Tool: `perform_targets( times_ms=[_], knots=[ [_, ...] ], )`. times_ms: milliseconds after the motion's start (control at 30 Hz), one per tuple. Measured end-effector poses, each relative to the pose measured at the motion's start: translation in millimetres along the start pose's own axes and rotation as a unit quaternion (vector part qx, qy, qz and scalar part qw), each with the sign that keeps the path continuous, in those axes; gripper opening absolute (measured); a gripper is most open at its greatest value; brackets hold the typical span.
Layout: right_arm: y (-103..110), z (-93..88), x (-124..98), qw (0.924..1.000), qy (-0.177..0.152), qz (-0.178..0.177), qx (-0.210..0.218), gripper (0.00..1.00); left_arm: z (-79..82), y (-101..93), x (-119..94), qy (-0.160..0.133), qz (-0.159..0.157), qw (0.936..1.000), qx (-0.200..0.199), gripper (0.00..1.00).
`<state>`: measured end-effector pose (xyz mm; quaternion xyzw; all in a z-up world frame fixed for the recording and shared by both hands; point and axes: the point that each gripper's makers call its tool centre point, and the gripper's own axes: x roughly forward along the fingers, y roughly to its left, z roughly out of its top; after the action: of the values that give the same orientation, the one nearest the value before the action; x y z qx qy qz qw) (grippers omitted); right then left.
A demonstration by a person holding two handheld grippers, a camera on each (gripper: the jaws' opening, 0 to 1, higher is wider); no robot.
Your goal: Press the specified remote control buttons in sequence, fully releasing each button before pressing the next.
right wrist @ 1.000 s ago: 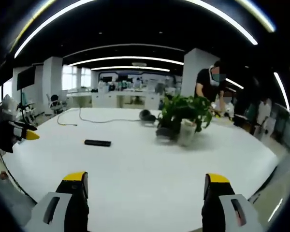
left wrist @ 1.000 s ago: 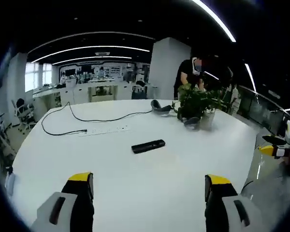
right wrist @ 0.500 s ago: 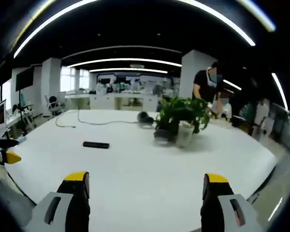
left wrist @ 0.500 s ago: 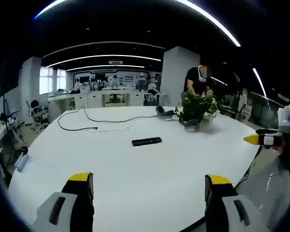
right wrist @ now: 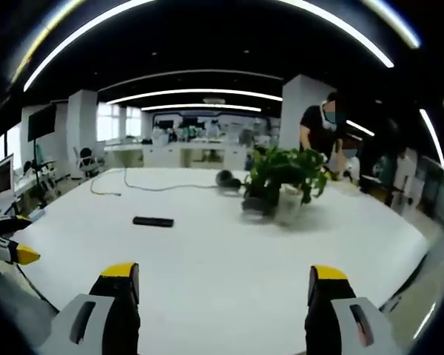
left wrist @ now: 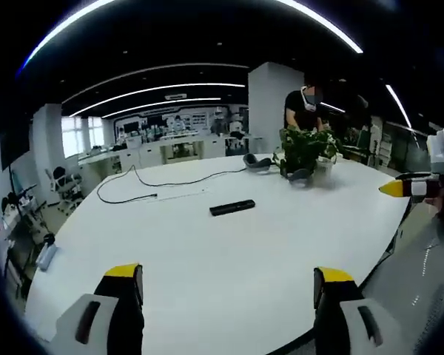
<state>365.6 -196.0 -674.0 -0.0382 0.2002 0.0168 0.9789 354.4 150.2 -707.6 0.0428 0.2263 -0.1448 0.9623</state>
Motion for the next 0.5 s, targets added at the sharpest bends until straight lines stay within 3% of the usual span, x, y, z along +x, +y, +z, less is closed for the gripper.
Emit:
perform_targets(
  times_ms=[167, 500],
  knots=[
    [-1, -1.5, 1, 1.0000, 0.003, -0.001, 0.000, 0.93, -0.2, -2.4, 1, 0.003, -0.001, 0.9999, 0.017, 1.00],
    [-7, 1.9, -1, 0.9999, -0.010, -0.010, 0.009, 0.90, -10.4, -4.4, 4, 0.029, -0.009, 0.9995, 0.010, 1.00]
  ],
)
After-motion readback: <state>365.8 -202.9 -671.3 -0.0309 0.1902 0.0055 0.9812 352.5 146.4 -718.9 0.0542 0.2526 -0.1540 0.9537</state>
